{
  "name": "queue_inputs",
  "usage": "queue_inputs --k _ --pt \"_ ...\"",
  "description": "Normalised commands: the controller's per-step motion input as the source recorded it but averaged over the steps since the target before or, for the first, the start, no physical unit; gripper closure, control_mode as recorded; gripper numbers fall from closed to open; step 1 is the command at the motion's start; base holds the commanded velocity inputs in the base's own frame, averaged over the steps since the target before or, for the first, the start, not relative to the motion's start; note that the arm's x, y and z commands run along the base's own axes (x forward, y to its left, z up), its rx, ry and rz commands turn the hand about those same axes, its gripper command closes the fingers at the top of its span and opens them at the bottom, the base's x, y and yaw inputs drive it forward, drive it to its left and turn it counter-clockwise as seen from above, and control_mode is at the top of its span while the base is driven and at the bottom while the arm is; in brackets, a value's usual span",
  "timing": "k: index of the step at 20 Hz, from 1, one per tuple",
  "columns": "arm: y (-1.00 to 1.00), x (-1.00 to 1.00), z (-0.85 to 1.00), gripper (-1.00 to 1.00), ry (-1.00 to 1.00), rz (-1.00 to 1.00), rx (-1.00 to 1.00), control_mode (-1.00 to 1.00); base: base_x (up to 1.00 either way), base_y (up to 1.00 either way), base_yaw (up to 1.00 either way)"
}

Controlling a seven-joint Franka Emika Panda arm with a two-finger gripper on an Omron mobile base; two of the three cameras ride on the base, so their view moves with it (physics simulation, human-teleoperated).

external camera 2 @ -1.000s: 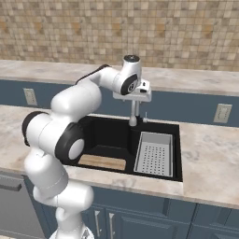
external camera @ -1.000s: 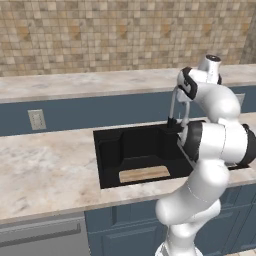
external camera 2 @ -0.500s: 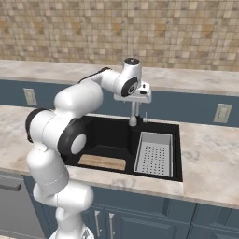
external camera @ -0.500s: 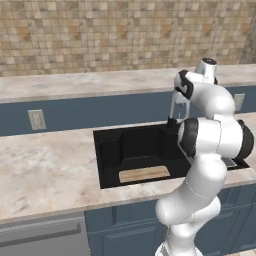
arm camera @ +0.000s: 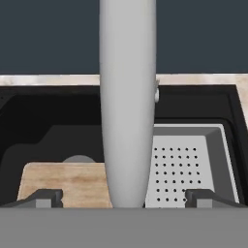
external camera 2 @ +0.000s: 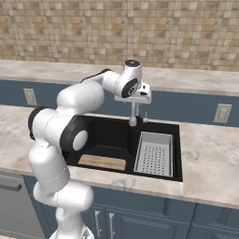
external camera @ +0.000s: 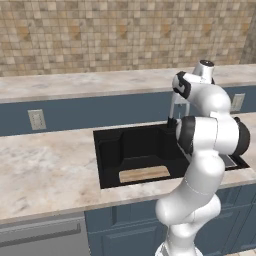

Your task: Turn on the sink faucet with hot water and rinse the cutting board for ten seconds, then turn off the faucet. Push the cutting board to reach the water if necessary.

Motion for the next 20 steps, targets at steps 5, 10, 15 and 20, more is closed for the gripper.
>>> queue_inputs --k 5,10,15,20 --pt "0.0 0.06 0.0 -1.0 0.0 0.0 0.0 -1.0 0.0 0.0 0.0" --pt "0.0 0.04 0.0 -1.0 0.0 0.0 0.0 -1.0 0.0 0.0 0.0" --pt "0.0 0.04 -0.03 -1.0 0.0 0.0 0.0 -1.0 0.0 0.0 0.0" --pt "0.0 0.04 -0.07 -1.0 0.0 0.0 0.0 -1.0 0.0 0.0 0.0"
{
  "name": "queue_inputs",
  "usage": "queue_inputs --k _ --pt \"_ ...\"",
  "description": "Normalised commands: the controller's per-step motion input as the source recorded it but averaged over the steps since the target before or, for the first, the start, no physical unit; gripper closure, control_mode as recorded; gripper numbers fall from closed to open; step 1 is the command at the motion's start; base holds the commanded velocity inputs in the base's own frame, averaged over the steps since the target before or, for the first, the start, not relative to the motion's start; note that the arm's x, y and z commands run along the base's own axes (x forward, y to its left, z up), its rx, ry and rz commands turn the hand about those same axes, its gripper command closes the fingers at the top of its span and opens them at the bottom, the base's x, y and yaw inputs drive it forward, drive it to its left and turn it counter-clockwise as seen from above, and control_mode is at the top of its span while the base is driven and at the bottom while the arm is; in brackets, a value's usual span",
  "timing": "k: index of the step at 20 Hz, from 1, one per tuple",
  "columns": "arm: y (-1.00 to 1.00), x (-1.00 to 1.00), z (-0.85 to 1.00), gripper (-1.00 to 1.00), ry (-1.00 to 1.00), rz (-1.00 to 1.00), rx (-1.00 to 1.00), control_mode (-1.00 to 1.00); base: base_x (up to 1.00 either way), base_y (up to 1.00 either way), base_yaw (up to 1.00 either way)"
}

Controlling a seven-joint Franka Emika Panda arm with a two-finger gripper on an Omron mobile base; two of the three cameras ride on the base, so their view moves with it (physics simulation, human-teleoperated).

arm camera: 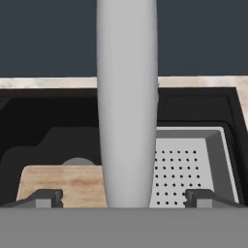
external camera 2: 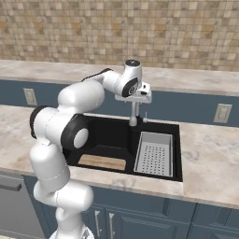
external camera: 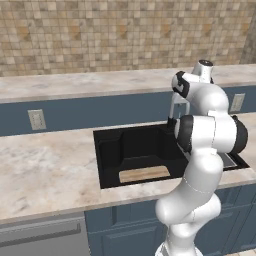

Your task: Turn on the sink faucet with hot water and rinse the cutting board for ten seconds, then turn off the faucet. Push the cutting board to reach the water if necessary.

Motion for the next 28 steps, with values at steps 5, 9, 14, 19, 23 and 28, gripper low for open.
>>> queue_inputs --k 5,9,14,19,23,28 --pt "0.0 0.0 -0.03 -1.0 0.0 0.0 0.0 -1.0 0.0 0.0 0.0" --pt "0.0 0.0 -0.01 -1.0 0.0 0.0 0.0 -1.0 0.0 0.0 0.0" --pt "0.02 0.0 -0.03 -1.0 0.0 0.0 0.0 -1.0 0.0 0.0 0.0" --pt "0.07 0.0 -0.07 -1.0 0.0 0.0 0.0 -1.0 0.0 0.0 0.0" --pt "0.14 0.0 -0.11 -1.0 0.0 0.0 0.0 -1.0 0.0 0.0 0.0" --pt "0.25 0.0 -0.07 -1.0 0.0 0.0 0.0 -1.0 0.0 0.0 0.0"
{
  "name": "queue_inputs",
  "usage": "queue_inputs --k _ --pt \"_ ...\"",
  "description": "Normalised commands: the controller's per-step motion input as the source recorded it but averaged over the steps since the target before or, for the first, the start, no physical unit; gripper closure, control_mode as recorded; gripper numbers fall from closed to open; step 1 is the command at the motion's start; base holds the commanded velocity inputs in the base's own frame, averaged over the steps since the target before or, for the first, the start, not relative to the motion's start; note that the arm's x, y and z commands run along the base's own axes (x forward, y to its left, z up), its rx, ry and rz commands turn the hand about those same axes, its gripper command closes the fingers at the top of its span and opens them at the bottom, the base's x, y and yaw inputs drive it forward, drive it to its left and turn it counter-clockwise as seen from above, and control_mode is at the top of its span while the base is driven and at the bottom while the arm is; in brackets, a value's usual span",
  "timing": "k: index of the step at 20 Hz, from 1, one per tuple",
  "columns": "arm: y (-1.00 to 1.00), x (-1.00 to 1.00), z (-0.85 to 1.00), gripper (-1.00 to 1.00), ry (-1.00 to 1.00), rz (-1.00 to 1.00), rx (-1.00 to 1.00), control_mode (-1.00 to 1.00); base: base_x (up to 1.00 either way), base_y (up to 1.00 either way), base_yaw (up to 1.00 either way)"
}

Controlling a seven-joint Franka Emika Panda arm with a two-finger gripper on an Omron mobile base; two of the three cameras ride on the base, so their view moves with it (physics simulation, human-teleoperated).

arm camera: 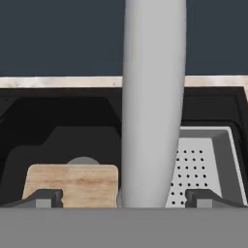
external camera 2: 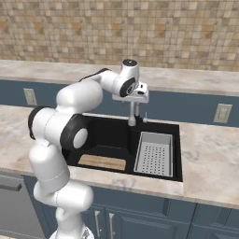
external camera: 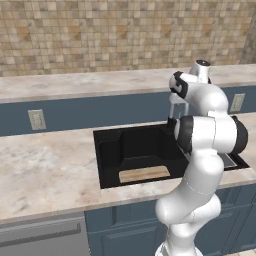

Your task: Turn on the sink faucet with hot water and rinse the cutting board for ten seconds, then turn off the faucet. Push the cutting board to reach the water if necessary.

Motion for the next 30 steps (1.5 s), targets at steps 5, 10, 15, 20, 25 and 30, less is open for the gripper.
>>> queue_inputs --k 5,10,15,20,25,30 --pt "0.28 0.0 -0.05 -1.0 0.0 0.0 0.0 -1.0 0.0 0.0 0.0" --pt "0.3 0.0 -0.05 -1.0 0.0 0.0 0.0 -1.0 0.0 0.0 0.0" --pt "0.32 0.0 -0.04 -1.0 0.0 0.0 0.0 -1.0 0.0 0.0 0.0" --pt "0.34 0.0 -0.04 -1.0 0.0 0.0 0.0 -1.0 0.0 0.0 0.0" --pt "0.36 0.0 -0.04 -1.0 0.0 0.0 0.0 -1.0 0.0 0.0 0.0" --pt "0.37 0.0 -0.03 -1.0 0.0 0.0 0.0 -1.0 0.0 0.0 0.0"
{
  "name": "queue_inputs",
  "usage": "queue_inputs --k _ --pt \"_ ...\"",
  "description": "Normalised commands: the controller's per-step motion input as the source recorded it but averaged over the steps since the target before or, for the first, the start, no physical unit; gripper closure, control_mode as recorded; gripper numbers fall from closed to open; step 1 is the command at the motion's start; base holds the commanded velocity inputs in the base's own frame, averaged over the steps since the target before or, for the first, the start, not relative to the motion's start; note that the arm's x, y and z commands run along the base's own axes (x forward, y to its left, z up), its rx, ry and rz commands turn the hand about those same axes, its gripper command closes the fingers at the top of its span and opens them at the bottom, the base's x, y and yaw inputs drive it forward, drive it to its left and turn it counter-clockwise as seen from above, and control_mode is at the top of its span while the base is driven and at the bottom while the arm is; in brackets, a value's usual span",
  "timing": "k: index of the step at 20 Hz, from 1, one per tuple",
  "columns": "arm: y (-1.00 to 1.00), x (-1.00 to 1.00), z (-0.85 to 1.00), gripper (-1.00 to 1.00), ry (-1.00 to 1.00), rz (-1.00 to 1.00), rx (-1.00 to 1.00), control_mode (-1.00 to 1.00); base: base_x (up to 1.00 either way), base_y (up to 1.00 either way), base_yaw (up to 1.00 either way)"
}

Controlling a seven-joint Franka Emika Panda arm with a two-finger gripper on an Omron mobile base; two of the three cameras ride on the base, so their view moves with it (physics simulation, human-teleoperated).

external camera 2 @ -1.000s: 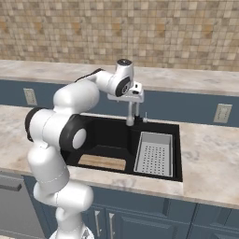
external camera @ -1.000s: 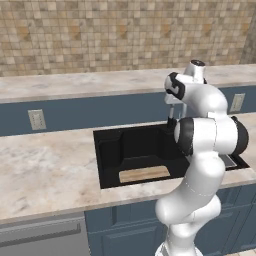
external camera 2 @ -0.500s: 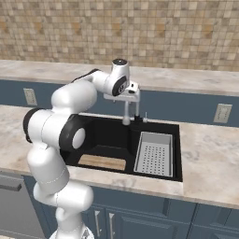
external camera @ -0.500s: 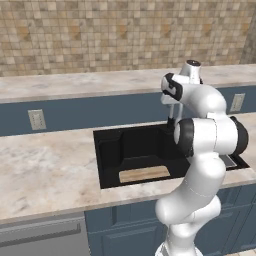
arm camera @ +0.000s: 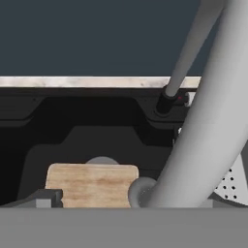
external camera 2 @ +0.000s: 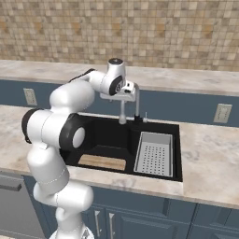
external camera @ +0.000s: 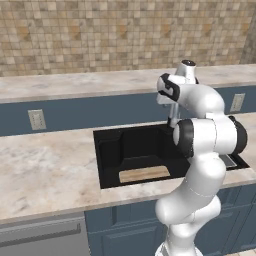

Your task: Turn on the sink faucet with hot water and rinse the cutting board for ten seconds, then turn off the faucet. Push the cutting board to reach the water if necessary.

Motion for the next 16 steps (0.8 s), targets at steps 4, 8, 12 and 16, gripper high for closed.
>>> queue_inputs --k 4,8,12,16 --pt "0.37 0.0 -0.01 -1.0 0.0 0.0 0.0 -1.0 0.0 0.0 0.0" --pt "0.39 0.04 0.0 -1.0 0.0 0.0 0.0 -1.0 0.0 0.0 0.0" --pt "0.38 0.04 0.0 -1.0 0.0 0.0 0.0 -1.0 0.0 0.0 0.0" --pt "0.37 0.05 -0.01 -1.0 0.0 0.0 0.0 -1.0 0.0 0.0 0.0"
